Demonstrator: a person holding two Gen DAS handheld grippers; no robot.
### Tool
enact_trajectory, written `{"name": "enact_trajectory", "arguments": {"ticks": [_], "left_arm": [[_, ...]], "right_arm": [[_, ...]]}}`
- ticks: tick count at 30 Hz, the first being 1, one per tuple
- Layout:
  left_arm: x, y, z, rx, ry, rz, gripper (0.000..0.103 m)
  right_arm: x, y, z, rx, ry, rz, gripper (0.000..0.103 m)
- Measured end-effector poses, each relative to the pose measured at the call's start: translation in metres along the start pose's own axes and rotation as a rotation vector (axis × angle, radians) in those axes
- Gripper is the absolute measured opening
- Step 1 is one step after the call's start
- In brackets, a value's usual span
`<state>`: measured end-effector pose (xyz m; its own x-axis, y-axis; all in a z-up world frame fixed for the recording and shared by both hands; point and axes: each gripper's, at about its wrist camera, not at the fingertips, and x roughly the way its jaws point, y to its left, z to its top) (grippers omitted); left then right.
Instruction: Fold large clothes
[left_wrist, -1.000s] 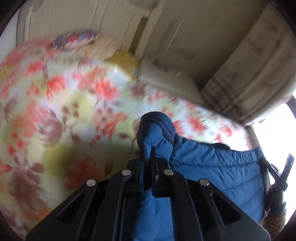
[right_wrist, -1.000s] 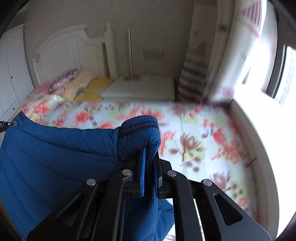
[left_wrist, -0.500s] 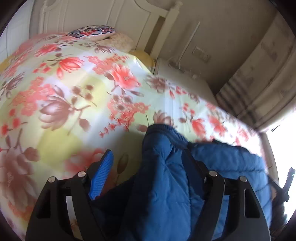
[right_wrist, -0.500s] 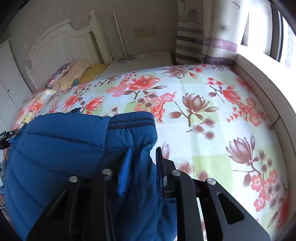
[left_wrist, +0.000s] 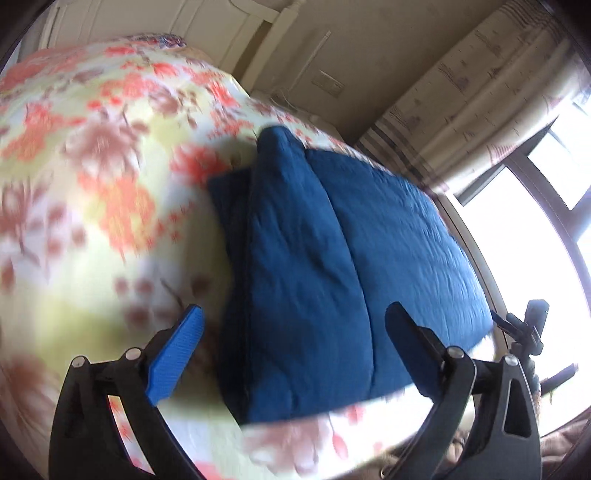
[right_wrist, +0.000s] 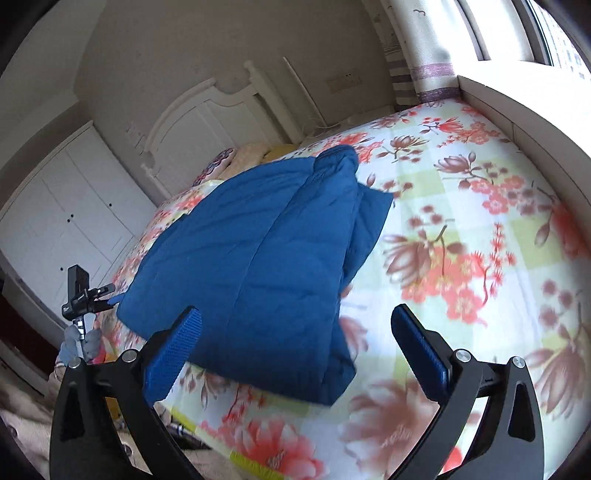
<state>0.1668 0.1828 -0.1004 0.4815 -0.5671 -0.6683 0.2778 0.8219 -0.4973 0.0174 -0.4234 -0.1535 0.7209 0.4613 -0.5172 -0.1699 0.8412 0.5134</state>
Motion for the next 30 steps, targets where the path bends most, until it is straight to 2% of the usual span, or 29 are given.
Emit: {"name": "enact_trajectory", "arguments": {"ticks": [1, 3, 5, 6, 7, 8, 9, 10, 12, 14, 18, 23, 27, 29, 30], "left_arm": [[0.004, -0.002, -0.008, 0.002, 0.009, -0.005, 0.098], [0.017, -0.007, -0.019, 0.013, 0.015, 0.01, 0.098], [0.024, -0.015, -0.021, 0.005, -0.021, 0.008, 0.094], [0.024, -0.017, -0.02, -0.006, -0.032, 0.014, 0.081], [0.022, -0.021, -0.02, -0.023, -0.046, 0.032, 0.072], [0.019, -0.024, -0.019, -0.024, -0.06, 0.035, 0.067], [0.013, -0.027, -0.02, -0.018, -0.078, 0.04, 0.054], [0.008, -0.027, -0.022, -0.008, -0.096, 0.053, 0.046], [-0.001, -0.026, -0.029, -0.004, -0.085, 0.031, 0.043], [-0.004, -0.028, -0.04, 0.013, -0.071, 0.045, 0.043], [-0.013, -0.027, -0.06, -0.001, -0.068, 0.036, 0.043], [-0.018, -0.023, -0.072, -0.036, -0.075, 0.033, 0.044], [-0.022, -0.013, -0.07, -0.097, -0.109, 0.043, 0.058], [-0.032, -0.012, -0.065, -0.131, -0.18, 0.106, 0.063], [-0.037, -0.015, -0.063, -0.134, -0.206, 0.119, 0.064]], "right_arm": [[-0.001, 0.002, -0.01, -0.007, 0.006, 0.008, 0.098], [0.004, 0.007, -0.023, -0.042, 0.015, 0.008, 0.072], [0.01, 0.014, -0.027, -0.076, -0.016, -0.004, 0.048], [0.011, 0.017, -0.029, -0.087, -0.025, -0.005, 0.042], [0.009, 0.02, -0.032, -0.081, -0.035, -0.022, 0.031], [0.002, 0.022, -0.033, -0.073, -0.052, -0.028, 0.025], [-0.004, 0.023, -0.034, -0.074, -0.069, -0.029, 0.022], [-0.014, 0.026, -0.039, -0.084, -0.09, -0.039, 0.019], [-0.027, 0.028, -0.046, -0.089, -0.097, -0.041, 0.019], [-0.035, 0.029, -0.056, -0.083, -0.085, -0.033, 0.018], [-0.05, 0.026, -0.078, -0.046, -0.062, -0.021, 0.018], [-0.059, 0.028, -0.088, -0.012, -0.034, 0.002, 0.019], [-0.056, 0.021, -0.072, 0.004, -0.042, -0.021, 0.021], [-0.052, 0.021, -0.051, -0.013, -0.092, -0.093, 0.022], [-0.048, 0.028, -0.038, -0.053, -0.108, -0.1, 0.022]]}}
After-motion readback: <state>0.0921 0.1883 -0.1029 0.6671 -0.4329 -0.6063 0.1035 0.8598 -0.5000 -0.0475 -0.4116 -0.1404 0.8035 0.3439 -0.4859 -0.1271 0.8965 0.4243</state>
